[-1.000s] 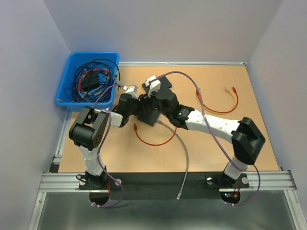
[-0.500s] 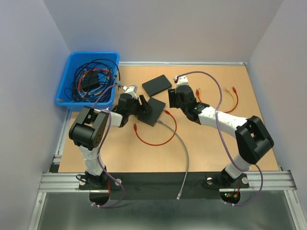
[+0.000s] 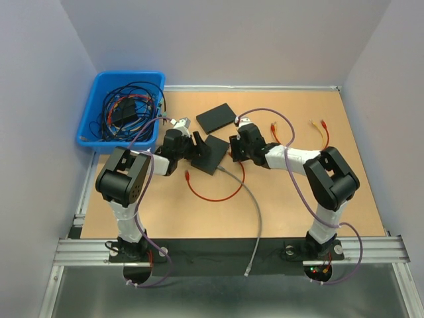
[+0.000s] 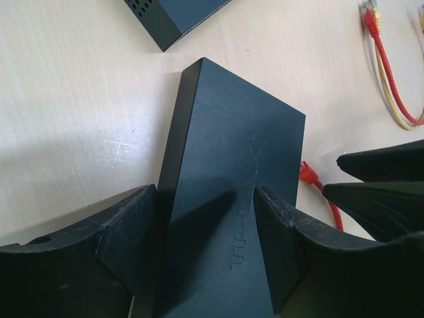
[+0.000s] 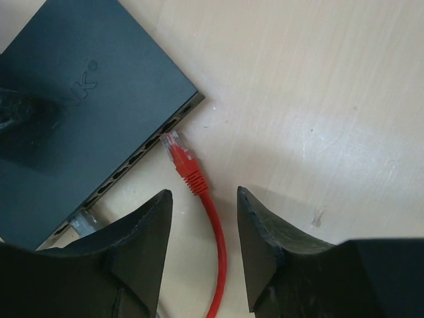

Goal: Insert the plug into the switch port

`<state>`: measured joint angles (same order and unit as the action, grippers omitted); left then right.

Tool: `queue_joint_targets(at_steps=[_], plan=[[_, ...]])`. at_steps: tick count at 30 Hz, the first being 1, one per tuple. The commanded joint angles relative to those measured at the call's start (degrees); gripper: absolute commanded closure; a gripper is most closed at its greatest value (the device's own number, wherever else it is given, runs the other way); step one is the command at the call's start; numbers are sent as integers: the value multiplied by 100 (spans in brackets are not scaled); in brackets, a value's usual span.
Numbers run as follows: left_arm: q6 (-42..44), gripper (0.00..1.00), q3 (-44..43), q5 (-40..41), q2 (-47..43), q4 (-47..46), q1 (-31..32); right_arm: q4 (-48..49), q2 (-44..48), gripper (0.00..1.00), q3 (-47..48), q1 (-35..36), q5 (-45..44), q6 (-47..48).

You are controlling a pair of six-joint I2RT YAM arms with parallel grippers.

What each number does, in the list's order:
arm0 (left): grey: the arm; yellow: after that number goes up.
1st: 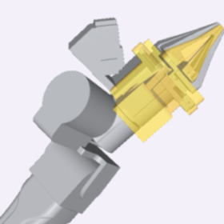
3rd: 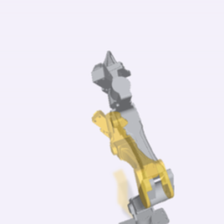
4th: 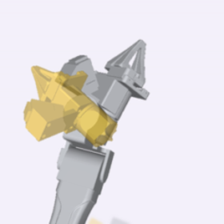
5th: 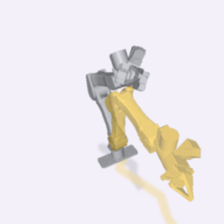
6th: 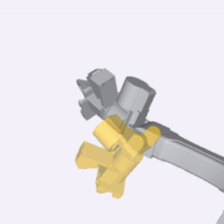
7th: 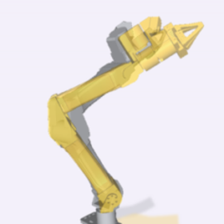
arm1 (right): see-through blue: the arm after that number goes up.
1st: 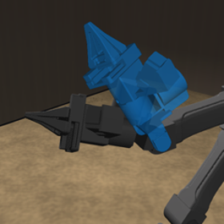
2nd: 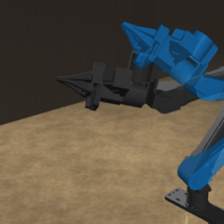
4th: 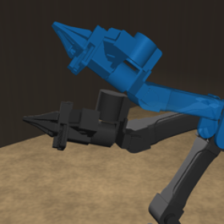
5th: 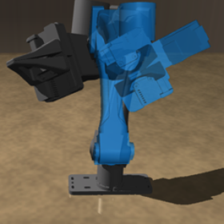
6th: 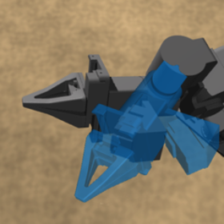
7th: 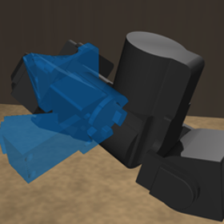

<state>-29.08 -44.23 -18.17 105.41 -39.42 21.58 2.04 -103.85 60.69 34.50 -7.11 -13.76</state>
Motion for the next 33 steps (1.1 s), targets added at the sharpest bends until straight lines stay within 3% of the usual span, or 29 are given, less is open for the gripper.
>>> queue_joint_targets(at_steps=[1,14,17,18,29,33], plan=[[-63,27,310,-301,437,1384,57,130,-99,51,321,-31,184,-57],[-54,27,301,-336,463,1367,39,121,-320,57,93,-31,228,-171],[-54,27,309,-336,455,1367,39,121,-337,65,75,-40,167,-145],[-54,27,309,-336,455,1367,39,121,-337,73,66,-31,132,-136],[-71,27,309,-336,490,1375,21,121,-258,91,-267,-40,167,-118],[-80,27,327,-327,507,1367,30,43,293,100,-478,-40,-69,-101]])
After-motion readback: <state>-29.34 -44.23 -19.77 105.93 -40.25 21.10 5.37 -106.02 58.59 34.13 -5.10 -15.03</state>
